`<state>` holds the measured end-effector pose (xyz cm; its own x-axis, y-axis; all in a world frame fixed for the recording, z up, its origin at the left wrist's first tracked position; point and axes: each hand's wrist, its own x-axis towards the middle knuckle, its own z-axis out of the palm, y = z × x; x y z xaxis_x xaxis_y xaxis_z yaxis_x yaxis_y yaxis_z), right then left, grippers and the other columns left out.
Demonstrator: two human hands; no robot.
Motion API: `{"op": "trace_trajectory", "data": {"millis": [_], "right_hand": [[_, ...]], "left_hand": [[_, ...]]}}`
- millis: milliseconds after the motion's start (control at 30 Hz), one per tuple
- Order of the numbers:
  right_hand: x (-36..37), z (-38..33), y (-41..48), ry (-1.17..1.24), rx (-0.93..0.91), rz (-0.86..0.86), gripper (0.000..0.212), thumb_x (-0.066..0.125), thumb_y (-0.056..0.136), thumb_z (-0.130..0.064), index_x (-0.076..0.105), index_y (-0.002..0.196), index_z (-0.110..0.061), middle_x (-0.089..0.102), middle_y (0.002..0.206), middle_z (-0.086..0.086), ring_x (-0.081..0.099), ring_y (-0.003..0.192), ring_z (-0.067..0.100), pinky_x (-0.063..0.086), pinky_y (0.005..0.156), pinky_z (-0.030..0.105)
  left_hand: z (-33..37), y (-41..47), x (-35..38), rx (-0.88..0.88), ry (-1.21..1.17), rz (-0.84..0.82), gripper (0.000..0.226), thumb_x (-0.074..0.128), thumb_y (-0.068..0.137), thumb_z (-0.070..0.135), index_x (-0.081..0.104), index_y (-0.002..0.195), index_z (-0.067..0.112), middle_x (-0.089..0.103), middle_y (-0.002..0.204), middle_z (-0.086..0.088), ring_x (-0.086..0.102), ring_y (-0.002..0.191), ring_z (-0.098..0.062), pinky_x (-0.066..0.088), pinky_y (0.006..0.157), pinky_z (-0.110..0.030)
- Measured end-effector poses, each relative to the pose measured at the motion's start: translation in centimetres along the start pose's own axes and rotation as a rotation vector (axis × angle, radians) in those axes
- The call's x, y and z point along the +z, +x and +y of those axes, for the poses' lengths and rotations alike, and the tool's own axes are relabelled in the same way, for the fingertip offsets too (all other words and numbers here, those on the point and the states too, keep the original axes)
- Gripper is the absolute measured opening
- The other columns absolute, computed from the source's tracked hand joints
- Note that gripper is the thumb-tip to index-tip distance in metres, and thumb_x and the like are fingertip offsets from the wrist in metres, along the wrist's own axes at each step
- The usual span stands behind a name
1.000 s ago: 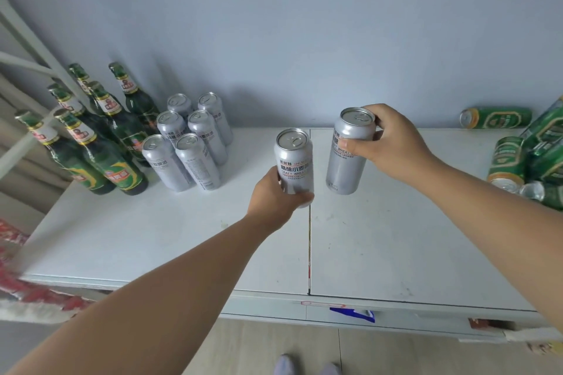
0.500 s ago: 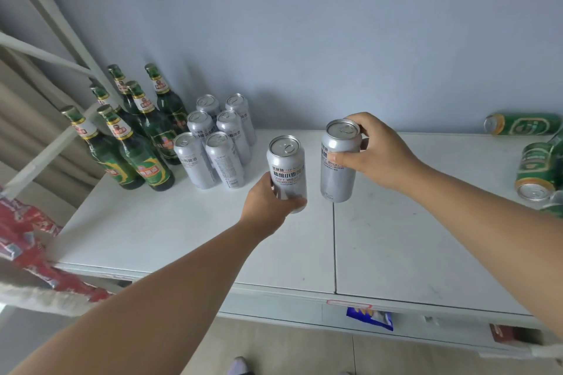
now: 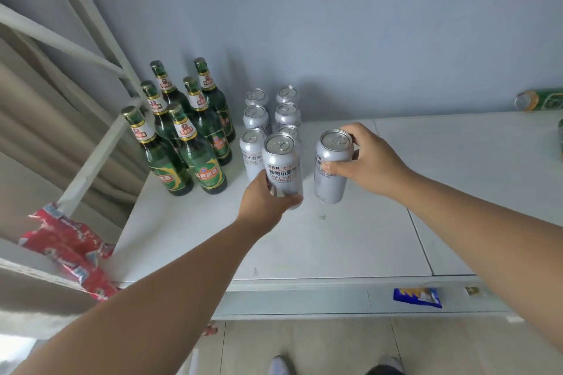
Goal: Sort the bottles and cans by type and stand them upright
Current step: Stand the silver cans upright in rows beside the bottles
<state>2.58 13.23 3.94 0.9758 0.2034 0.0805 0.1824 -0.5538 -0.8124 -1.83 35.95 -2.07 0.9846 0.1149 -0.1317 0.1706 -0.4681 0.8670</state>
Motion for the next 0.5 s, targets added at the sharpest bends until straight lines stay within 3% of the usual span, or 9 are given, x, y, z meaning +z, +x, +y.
{"op": "trace_trajectory", "data": {"millis": [100,233,400,500], "right_hand": [[2.4,-0.8,0.2,-0.030,0.022,-0.042,0.056,0.087,0.071,-0.036,0.052,0.115,-0.032,0.064,0.108,-0.018,0.064,0.099,0.008,0.055,0.089,0.042],[4.4,-1.6,0.7,-0.058,0.017,-0.125,0.056,0.087,0.074,-0.031,0.051,0.117,-0.032,0.063,0.110,-0.018,0.063,0.102,0.012,0.053,0.093,0.044],[6.2,-2.2,1.7,-0.091,0.018,-0.225,0.058,0.085,0.079,-0.023,0.047,0.121,-0.037,0.063,0.113,-0.017,0.063,0.106,0.009,0.052,0.097,0.040],[7.0,-1.9,2.0,-0.094,0.035,-0.230,0.059,0.085,0.080,-0.021,0.047,0.123,-0.035,0.064,0.114,-0.013,0.064,0.106,0.012,0.052,0.097,0.041]], "left_hand": [[-2.0,0.1,-2.1,-0.012,0.000,-0.002,0.048,0.089,0.072,0.028,0.062,0.112,0.024,0.068,0.103,0.010,0.060,0.091,-0.003,0.044,0.066,-0.017],[-4.0,0.1,-3.8,-0.048,-0.003,-0.011,0.043,0.089,0.071,0.025,0.061,0.104,0.030,0.069,0.099,0.010,0.060,0.086,-0.007,0.043,0.065,-0.018],[-5.7,0.3,-4.4,-0.090,-0.008,-0.040,0.047,0.089,0.072,0.025,0.063,0.111,0.029,0.069,0.098,0.018,0.061,0.087,0.005,0.041,0.058,-0.007],[-6.7,0.6,-4.5,-0.099,0.010,-0.043,0.047,0.090,0.072,0.025,0.063,0.110,0.029,0.068,0.096,0.018,0.060,0.086,0.007,0.043,0.062,-0.013]]}}
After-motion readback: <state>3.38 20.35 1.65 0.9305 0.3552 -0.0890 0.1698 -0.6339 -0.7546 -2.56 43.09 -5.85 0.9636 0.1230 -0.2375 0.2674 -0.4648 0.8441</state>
